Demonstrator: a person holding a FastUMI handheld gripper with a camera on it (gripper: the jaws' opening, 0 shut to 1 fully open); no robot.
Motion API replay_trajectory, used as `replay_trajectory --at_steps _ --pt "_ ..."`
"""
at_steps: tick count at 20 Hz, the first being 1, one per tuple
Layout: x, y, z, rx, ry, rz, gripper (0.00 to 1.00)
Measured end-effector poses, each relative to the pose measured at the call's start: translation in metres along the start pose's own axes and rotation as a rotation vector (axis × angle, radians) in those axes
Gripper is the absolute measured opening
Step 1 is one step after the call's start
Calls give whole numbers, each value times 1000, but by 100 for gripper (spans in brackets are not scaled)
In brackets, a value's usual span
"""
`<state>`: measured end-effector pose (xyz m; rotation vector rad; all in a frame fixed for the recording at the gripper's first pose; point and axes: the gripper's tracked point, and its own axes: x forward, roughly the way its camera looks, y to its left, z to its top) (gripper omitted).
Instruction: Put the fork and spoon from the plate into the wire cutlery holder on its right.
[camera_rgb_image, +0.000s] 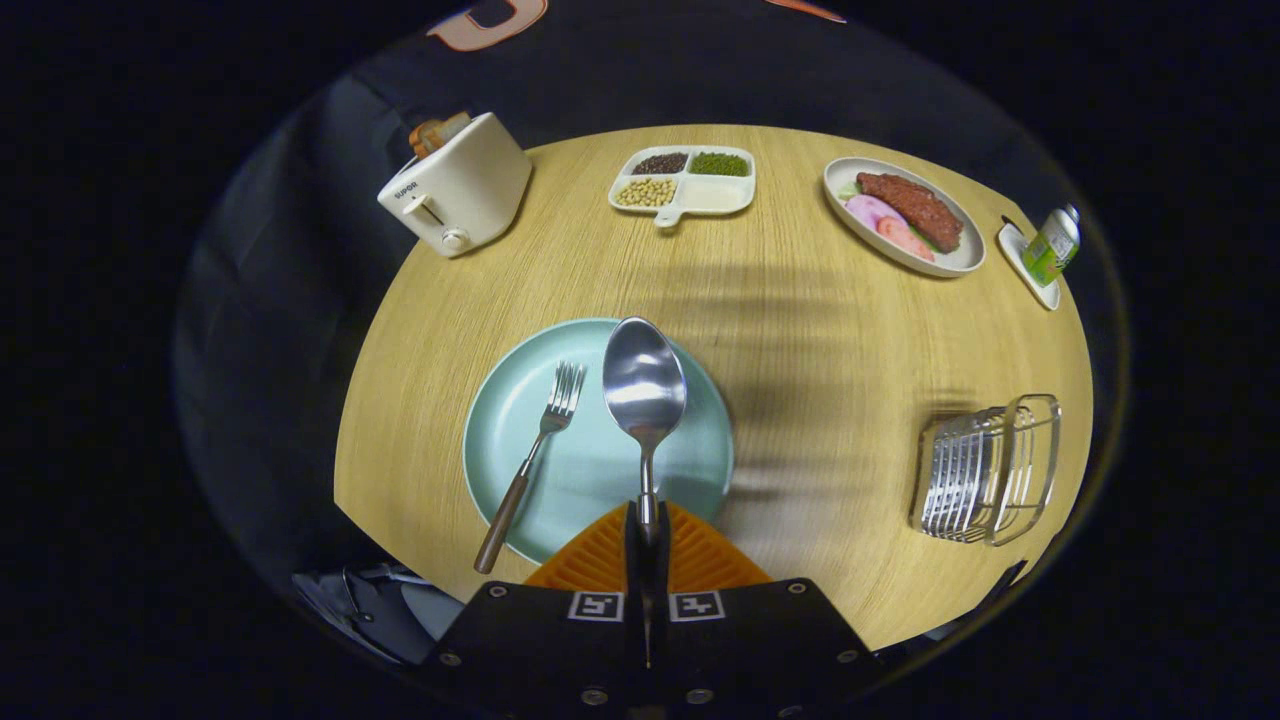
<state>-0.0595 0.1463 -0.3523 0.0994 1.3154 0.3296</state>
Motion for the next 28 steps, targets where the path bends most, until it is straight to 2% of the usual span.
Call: replay_trajectory --at_steps 7,13,15,19,24,28 --pt "-80 -65 6 48 -139 -88 2" --pt "-105 -137 -21 131 -157 -183 2" --pt "-106 -155 -31 157 -137 -197 3" --pt "-102 -180 -50 113 -41 -222 3" --pt "-95 -197 -65 5 107 -240 3" --pt "-86 -203 -63 -56 186 -221 4"
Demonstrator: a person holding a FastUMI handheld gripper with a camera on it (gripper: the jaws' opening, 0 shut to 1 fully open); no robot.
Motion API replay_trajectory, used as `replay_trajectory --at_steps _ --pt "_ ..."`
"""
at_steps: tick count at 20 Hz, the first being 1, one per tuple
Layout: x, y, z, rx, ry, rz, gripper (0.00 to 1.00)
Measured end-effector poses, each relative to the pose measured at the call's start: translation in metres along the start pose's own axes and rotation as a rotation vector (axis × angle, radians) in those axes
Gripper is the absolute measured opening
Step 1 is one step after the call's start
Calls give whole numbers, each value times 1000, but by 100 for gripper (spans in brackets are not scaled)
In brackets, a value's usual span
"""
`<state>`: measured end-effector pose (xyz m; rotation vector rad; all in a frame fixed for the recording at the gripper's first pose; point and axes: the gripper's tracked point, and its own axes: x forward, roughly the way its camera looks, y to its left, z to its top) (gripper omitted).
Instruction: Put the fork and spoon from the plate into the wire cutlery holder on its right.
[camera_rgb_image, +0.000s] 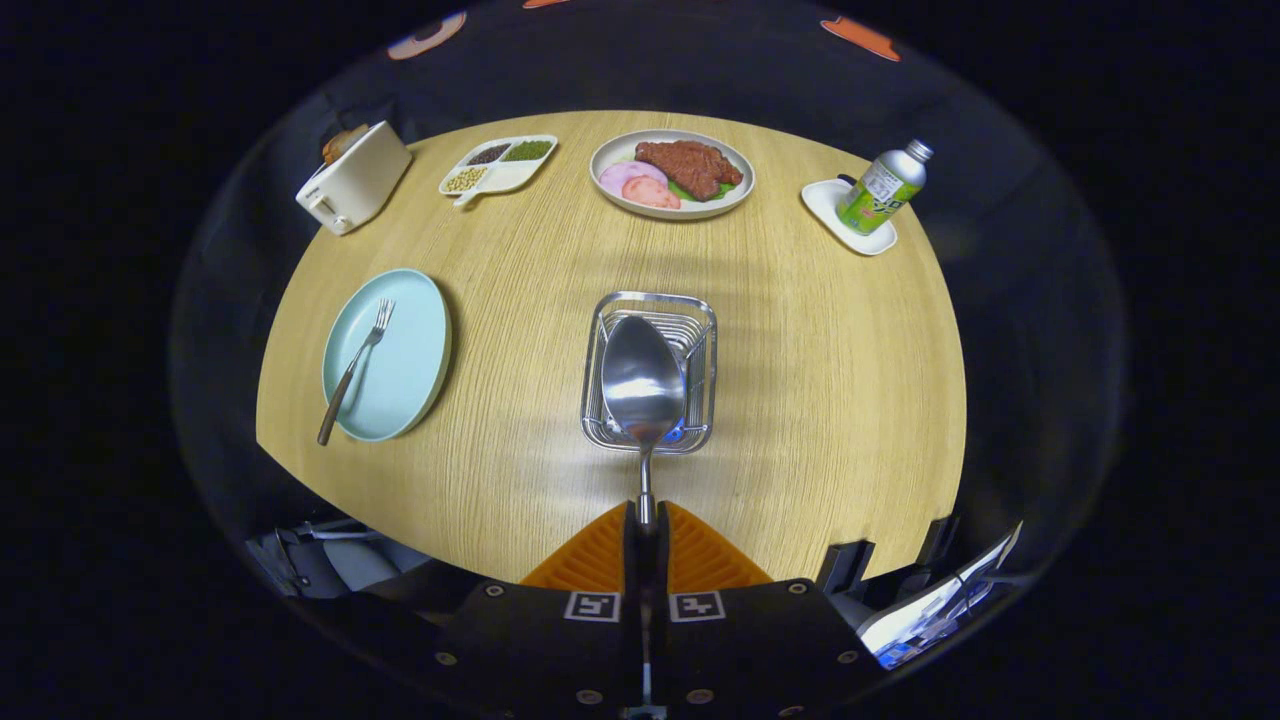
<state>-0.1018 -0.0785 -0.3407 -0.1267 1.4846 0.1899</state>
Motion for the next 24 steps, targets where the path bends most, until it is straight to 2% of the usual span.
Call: replay_trajectory --at_steps 4,10,15,18,20,22,24 --pt "5 -14 3 -63 57 -28 4" --pt "8 -17 13 -62 86 2 6" --pt "-3 -18 45 21 -28 29 14" --pt "-25 -6 71 37 -163 95 15" --pt "-42 8 87 56 -264 161 22" --pt "-55 19 103 57 -375 201 43" --pt "-63 28 118 46 -482 207 66"
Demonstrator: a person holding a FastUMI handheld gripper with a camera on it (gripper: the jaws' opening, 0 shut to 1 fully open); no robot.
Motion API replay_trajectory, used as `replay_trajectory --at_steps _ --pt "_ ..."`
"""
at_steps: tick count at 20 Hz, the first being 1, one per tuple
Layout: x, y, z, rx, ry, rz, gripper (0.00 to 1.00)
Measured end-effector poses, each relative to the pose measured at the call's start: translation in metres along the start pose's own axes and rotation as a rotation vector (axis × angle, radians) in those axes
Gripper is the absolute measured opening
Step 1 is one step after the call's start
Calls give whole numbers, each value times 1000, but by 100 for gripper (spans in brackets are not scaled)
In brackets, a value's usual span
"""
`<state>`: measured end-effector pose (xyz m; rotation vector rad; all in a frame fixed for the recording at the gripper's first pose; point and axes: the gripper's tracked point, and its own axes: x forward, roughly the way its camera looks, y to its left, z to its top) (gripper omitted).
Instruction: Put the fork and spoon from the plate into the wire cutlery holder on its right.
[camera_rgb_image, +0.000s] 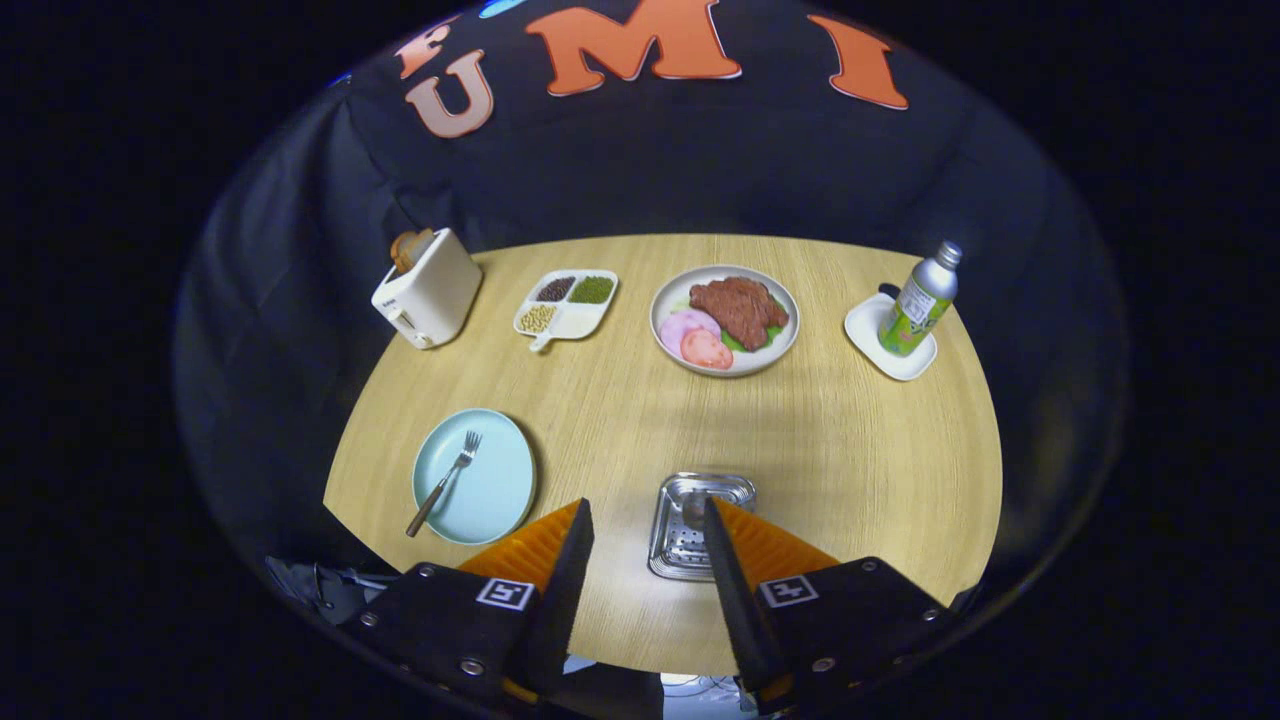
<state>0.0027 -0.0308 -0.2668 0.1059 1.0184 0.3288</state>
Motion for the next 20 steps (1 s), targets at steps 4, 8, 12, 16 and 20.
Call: replay_trajectory --at_steps 4,8,12,16,20 --pt "0 36 33 -10 -239 41 88" --pt "11 83 40 20 -357 48 92" --pt "17 132 56 40 -475 48 95" --pt "27 168 65 42 -546 31 96" --pt "61 189 39 49 -418 0 97"
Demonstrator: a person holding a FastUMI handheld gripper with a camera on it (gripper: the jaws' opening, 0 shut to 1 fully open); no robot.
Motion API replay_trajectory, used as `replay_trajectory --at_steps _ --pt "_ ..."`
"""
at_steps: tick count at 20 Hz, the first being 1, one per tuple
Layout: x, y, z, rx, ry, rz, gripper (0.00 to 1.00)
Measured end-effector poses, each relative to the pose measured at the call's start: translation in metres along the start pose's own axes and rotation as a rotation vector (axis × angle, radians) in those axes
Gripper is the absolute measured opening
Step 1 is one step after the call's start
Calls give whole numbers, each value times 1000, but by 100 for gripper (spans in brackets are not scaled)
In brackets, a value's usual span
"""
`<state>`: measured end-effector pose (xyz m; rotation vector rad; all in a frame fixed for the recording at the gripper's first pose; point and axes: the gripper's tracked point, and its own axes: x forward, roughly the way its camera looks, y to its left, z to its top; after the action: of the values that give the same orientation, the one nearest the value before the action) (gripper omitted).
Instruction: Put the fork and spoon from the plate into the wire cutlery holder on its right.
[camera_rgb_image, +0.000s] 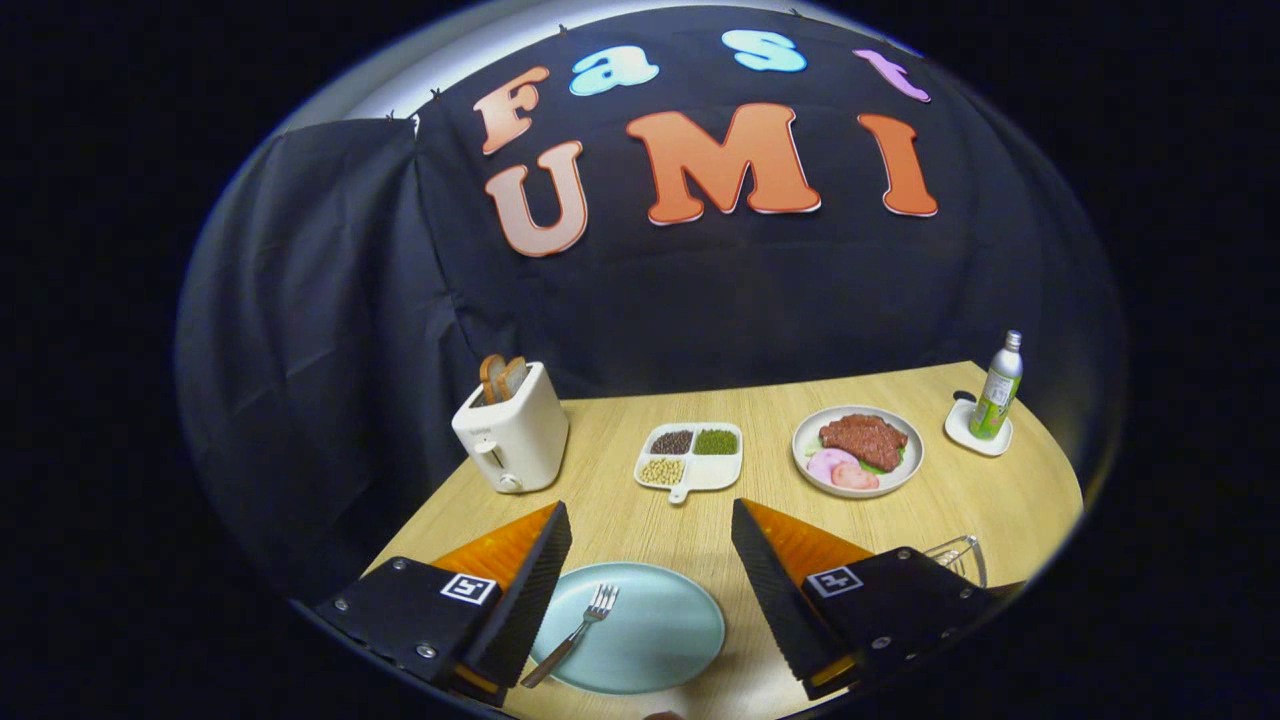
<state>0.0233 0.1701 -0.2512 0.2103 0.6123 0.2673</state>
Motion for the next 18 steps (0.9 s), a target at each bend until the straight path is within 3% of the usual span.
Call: replay_trajectory --at_steps 12,18 --pt "26 39 -106 13 498 -23 97" --pt "36 55 -154 27 734 -20 90"
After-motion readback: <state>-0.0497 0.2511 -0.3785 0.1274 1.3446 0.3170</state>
